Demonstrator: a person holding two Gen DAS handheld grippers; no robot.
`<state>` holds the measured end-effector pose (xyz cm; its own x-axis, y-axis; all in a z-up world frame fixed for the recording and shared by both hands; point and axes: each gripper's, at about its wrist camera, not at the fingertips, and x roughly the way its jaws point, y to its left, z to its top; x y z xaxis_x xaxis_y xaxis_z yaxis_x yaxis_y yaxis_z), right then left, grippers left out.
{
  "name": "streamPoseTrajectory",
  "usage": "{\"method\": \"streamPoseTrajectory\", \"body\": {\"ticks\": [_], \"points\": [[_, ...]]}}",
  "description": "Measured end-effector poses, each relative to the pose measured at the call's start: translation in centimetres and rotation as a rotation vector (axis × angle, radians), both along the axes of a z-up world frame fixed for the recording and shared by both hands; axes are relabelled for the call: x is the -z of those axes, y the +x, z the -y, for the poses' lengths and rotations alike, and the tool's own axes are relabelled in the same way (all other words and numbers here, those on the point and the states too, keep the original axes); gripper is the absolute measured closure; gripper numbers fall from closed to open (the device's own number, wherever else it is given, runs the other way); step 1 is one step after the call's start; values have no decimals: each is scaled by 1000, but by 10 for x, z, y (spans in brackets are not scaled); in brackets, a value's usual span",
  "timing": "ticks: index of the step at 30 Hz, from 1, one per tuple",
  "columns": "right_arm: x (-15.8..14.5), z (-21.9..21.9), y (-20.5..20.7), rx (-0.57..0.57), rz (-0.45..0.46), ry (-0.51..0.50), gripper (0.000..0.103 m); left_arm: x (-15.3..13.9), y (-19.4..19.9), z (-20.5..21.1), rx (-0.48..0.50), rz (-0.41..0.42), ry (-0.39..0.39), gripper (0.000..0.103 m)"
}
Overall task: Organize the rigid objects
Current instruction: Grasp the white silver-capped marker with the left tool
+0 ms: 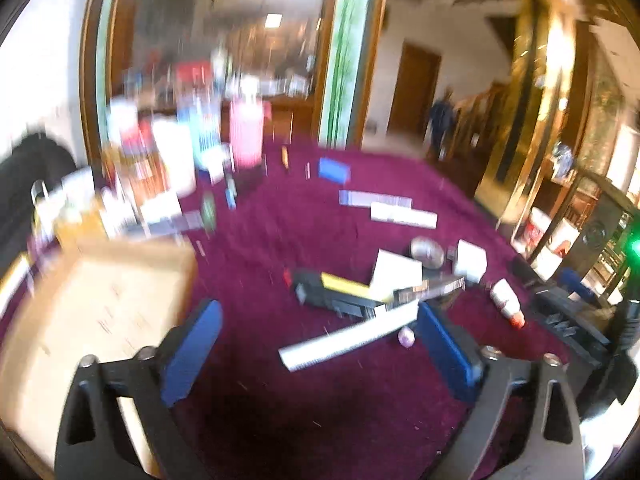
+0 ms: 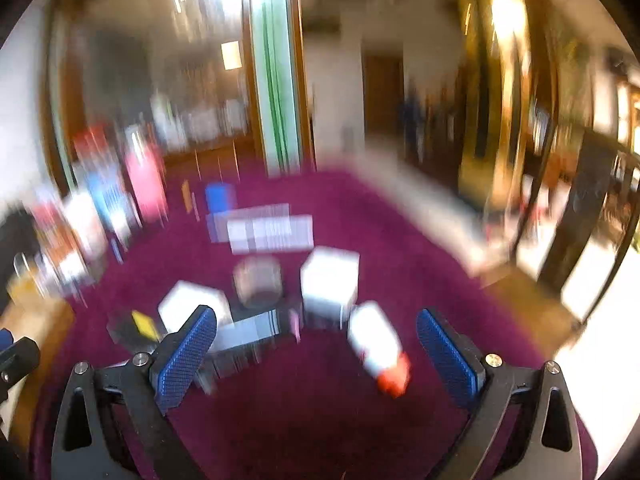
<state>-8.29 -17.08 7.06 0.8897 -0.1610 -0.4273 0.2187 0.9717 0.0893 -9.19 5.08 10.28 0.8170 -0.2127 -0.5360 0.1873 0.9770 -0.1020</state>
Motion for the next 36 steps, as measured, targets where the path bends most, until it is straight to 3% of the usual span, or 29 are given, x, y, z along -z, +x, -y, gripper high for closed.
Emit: {"method": "streamPoseTrajectory", "body": {"ticks": [1,2,4,5,10,15,16,18,21,23,25,27,30,33,36], "points": [[-5,5,-11,-54,104,49,1,-2,-2,-3,9,8,-2,0],[-4,9,-9,-98,110,99,1,-1,0,-6,13,-16,-1,0],[7,18,21,-118,-68,160,1,7,9,-8,4,-97,10,0],[12,24,28,-81,-93,175,1,11,10,-8,0,-120,10,0],[29,51,37,27,-97,225,1,41,40,5,53,-276,-21,0],[43,59,44,-27,-169,308,1,75,88,40,117,-382,62,0],[42,56,41,-35,-163,310,1,81,92,45,141,-407,49,2],[43,55,36,-45,-151,319,1,93,93,59,211,-478,-1,14],[47,59,36,-62,-155,361,1,93,76,81,349,-482,-10,23],[48,63,35,-65,-153,396,1,86,63,89,410,-487,-25,34],[50,69,35,-59,-147,434,1,69,54,88,442,-437,-46,34],[52,75,34,-50,-145,476,1,51,60,81,403,-371,-26,34],[58,82,35,-42,-162,527,1,42,95,63,261,-340,-4,34],[62,85,37,-40,-176,559,1,52,136,48,197,-396,-20,33],[63,87,37,-36,-180,574,1,80,165,45,173,-518,-33,33]]}}
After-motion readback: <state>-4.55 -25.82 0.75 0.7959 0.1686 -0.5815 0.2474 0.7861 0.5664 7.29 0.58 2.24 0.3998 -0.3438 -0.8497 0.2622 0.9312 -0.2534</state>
